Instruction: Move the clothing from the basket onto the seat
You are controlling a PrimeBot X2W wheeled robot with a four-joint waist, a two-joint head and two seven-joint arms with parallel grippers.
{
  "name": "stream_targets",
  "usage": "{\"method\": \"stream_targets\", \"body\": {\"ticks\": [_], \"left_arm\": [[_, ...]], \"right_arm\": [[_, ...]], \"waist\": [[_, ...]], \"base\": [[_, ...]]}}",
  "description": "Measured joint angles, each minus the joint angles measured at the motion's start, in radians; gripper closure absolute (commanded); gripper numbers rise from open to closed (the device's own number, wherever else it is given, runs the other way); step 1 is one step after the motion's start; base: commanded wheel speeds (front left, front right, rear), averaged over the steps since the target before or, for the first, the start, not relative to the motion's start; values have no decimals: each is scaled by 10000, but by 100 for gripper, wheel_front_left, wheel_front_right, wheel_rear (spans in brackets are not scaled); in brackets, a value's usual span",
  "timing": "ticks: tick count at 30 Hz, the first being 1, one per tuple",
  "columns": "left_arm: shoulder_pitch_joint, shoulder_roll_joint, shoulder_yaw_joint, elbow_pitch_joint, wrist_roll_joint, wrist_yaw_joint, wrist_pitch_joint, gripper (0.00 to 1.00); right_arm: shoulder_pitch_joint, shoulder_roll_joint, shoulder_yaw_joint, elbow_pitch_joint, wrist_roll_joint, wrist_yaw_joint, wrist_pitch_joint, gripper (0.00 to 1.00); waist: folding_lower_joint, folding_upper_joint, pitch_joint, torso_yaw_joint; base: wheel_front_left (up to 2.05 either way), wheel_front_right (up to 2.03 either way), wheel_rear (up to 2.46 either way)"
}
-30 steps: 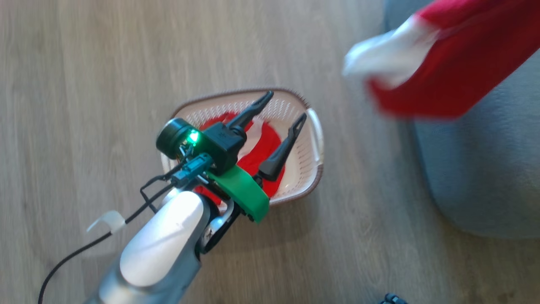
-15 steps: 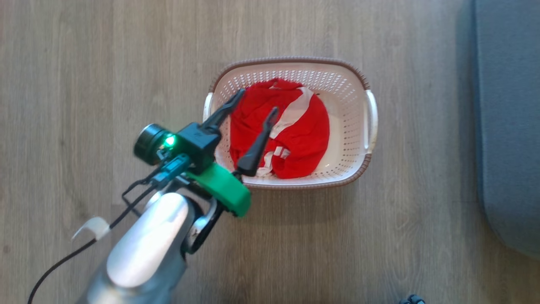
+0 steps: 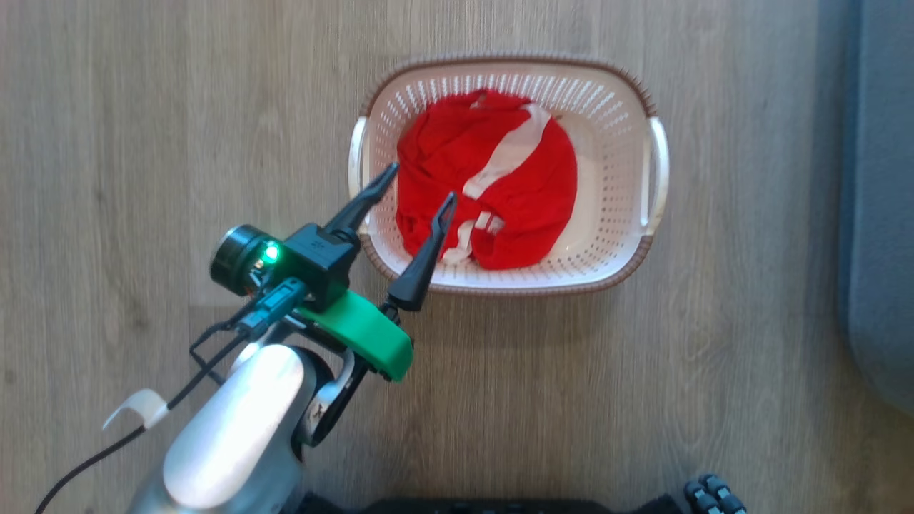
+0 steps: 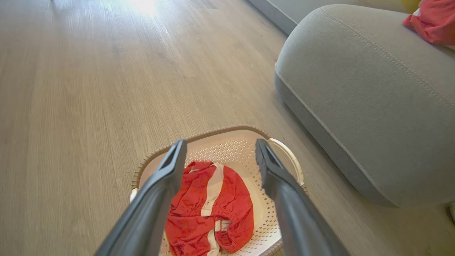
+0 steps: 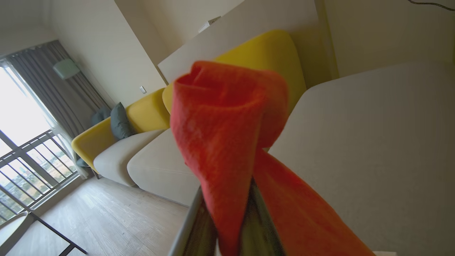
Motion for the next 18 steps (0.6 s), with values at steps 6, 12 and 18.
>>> {"method": "stream_targets", "body": {"ticks": [6, 12, 18], "left_arm": [[12, 140, 98, -495, 2, 268, 90, 0], [128, 228, 146, -662, 0, 376, 178, 0], [160, 240, 192, -673, -23, 474, 178, 0]], "right_arm": [[572, 383, -1231, 1455, -959, 0, -819, 100], [1477, 606, -2217, 2652, -2038, 0, -1430, 90], [1662, 667, -2732, 2855, -3256, 0, -1733, 0]], "waist": [[2, 0, 802, 42], [0, 0, 946, -96], [0, 0, 775, -274]], "base": [[0, 0, 0], [0, 0, 0], [0, 0, 0]]}}
